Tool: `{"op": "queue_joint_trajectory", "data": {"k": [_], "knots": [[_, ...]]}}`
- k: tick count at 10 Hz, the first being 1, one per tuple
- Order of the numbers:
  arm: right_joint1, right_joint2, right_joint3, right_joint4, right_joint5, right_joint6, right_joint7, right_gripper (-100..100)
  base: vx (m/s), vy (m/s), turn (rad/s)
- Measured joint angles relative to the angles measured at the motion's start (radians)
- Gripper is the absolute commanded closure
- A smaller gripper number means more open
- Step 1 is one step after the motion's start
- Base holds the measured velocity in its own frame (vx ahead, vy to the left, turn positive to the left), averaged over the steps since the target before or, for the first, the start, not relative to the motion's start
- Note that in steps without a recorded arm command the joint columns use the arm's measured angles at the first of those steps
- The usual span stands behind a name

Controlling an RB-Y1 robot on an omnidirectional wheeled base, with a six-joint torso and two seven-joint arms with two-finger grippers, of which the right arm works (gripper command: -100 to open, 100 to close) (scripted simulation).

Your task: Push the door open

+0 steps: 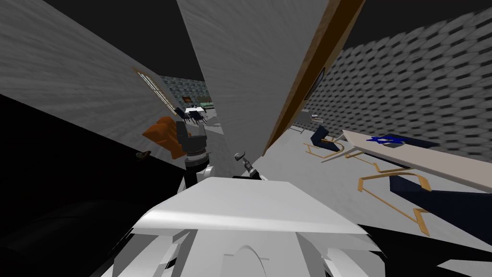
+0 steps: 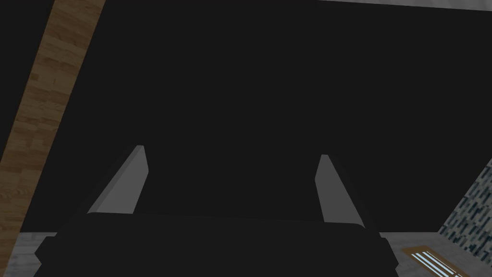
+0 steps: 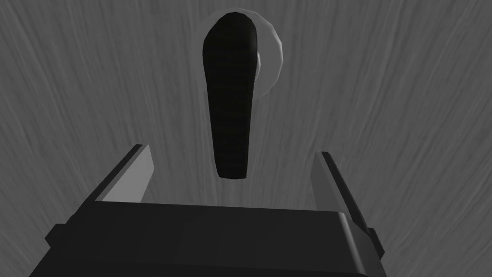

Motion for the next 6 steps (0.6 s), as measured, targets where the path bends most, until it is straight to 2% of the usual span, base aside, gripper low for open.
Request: {"op": "queue_joint_trajectory", "data": {"k": [2, 3, 4, 6], "knots": [[-0.001, 0.005, -0.006, 0.007, -0.001, -0.005, 0.003, -100, 0.135, 0.144, 0.02], [-0.002, 0.008, -0.008, 0.011, -0.001, -0.008, 0.005, -100, 0.048, 0.06, -0.002], [-0.002, 0.008, -0.008, 0.011, -0.001, -0.009, 0.005, 100, -0.005, -0.007, -0.002], [-0.002, 0.008, -0.008, 0.011, -0.001, -0.008, 0.005, 100, -0.019, -0.024, 0.002]]}}
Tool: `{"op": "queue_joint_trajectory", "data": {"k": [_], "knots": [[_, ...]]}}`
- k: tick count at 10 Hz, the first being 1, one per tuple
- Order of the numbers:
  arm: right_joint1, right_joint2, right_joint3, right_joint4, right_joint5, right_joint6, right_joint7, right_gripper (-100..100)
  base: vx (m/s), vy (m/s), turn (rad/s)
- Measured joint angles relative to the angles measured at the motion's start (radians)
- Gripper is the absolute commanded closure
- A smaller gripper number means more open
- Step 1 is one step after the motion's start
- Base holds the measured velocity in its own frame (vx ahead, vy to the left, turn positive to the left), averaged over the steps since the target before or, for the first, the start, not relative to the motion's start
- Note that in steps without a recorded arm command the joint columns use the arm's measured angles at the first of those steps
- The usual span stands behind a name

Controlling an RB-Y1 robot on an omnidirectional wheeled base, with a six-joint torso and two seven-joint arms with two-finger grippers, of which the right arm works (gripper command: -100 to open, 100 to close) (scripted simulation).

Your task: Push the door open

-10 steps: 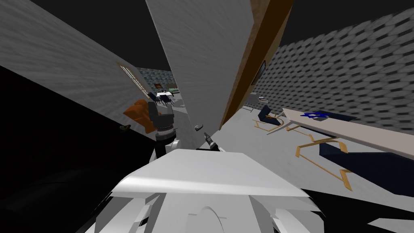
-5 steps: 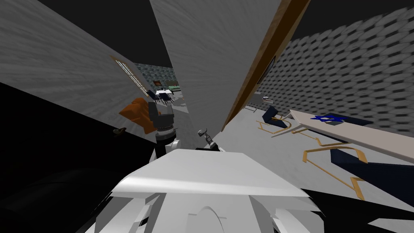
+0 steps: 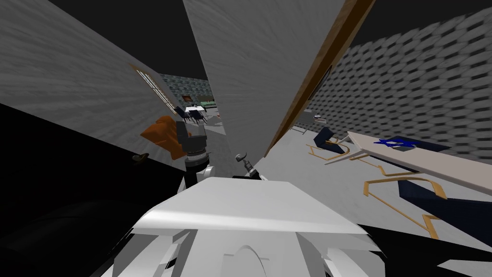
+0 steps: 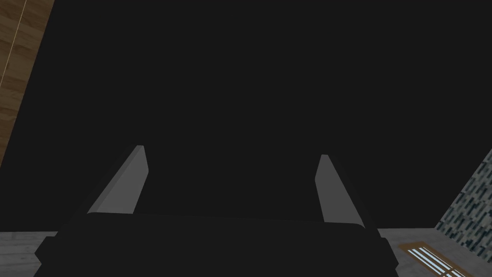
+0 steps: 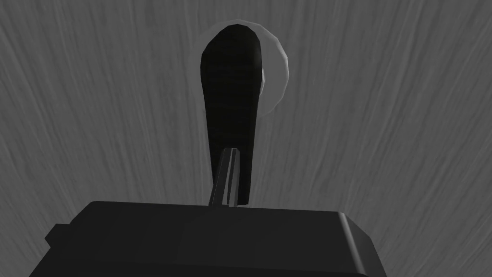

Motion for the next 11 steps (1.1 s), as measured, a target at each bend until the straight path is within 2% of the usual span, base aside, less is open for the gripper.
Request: {"op": "queue_joint_trajectory", "data": {"k": [3, 4, 9, 11], "knots": [[0.0, 0.0, 0.0, 0.0, 0.0, 0.0, 0.0, 100, -0.005, -0.006, 0.0], [0.0, 0.0, 0.0, 0.0, 0.0, 0.0, 0.0, -100, -0.115, -0.048, -0.089], [0.004, -0.001, -0.017, -0.011, -0.006, 0.016, 0.004, -100, -0.164, -0.068, -0.05], [0.005, -0.003, -0.02, -0.01, -0.007, 0.015, 0.005, -100, 0.117, 0.102, 0.032]]}}
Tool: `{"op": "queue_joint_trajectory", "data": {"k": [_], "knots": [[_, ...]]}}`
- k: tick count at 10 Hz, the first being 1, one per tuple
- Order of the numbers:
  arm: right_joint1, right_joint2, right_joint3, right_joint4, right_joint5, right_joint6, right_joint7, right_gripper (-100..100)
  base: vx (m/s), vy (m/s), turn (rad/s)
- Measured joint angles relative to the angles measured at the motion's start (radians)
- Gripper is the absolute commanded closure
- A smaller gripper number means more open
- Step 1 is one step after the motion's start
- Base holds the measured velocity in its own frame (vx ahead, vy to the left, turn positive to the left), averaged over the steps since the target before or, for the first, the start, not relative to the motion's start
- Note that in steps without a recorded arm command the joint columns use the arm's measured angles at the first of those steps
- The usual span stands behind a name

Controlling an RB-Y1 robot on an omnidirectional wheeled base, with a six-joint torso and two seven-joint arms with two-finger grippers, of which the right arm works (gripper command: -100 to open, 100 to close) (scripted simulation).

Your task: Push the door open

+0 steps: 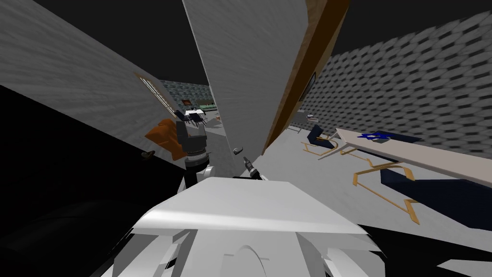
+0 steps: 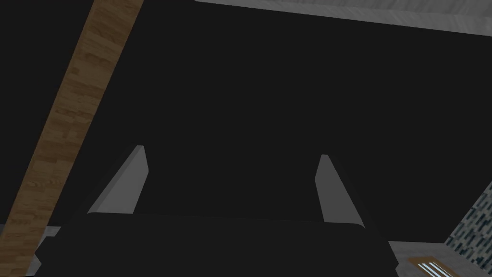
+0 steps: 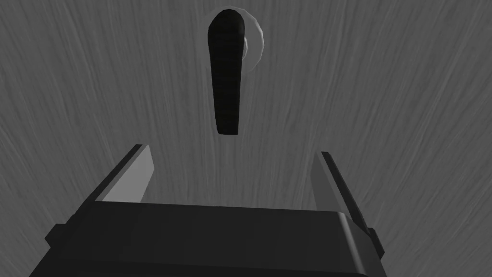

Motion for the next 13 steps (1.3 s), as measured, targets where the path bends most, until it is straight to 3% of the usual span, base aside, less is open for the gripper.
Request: {"op": "queue_joint_trajectory", "data": {"k": [6, 7, 13], "knots": [[-0.007, 0.012, -0.015, 0.022, -0.002, -0.016, 0.009, -100, 0.16, 0.115, 0.019], [-0.008, 0.013, -0.016, 0.022, -0.002, -0.017, 0.01, 100, -0.003, -0.008, 0.0], [-0.01, 0.013, -0.016, 0.022, -0.002, -0.013, 0.01, 100, -0.005, 0.004, -0.001]]}}
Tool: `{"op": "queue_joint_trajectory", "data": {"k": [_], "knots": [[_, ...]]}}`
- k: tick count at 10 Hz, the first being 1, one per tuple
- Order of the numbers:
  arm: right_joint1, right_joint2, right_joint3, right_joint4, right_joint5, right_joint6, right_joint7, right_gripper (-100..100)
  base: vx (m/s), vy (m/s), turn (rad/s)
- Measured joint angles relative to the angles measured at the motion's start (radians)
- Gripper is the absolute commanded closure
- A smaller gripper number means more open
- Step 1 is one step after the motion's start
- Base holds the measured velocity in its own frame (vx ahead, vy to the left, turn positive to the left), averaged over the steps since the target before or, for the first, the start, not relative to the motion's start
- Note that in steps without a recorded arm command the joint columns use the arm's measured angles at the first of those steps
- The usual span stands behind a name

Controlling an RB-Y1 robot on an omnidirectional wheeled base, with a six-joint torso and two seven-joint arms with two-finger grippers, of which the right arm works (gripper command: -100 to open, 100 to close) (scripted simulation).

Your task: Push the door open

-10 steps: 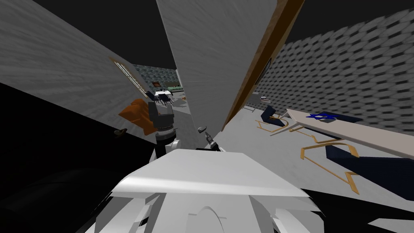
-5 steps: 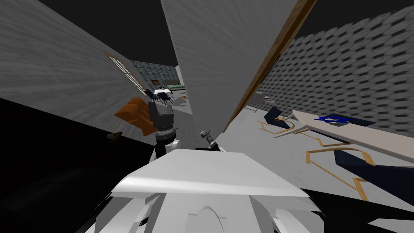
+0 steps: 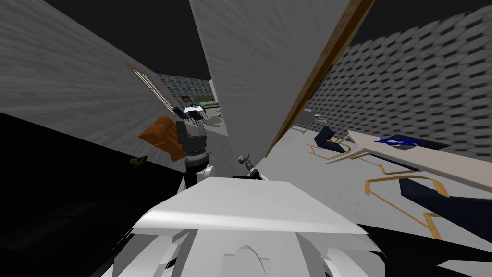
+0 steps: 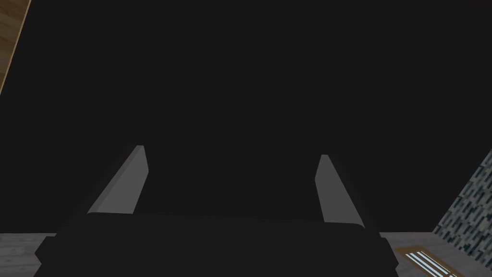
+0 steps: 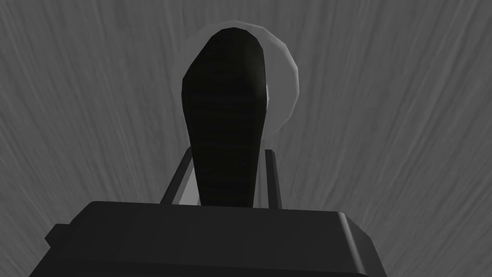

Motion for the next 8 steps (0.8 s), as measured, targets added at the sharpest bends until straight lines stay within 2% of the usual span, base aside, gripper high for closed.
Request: {"op": "queue_joint_trajectory", "data": {"k": [3, 5, 8], "knots": [[-0.006, -0.002, -0.026, 0.02, -0.006, -0.001, 0.007, 100, 0.098, 0.162, -0.047], [-0.019, 0.004, -0.052, 0.055, -0.013, -0.018, 0.014, 100, 0.11, 0.14, -0.024], [-0.01, -0.004, -0.071, 0.024, -0.016, 0.0, 0.018, 100, 0.083, 0.096, -0.031]]}}
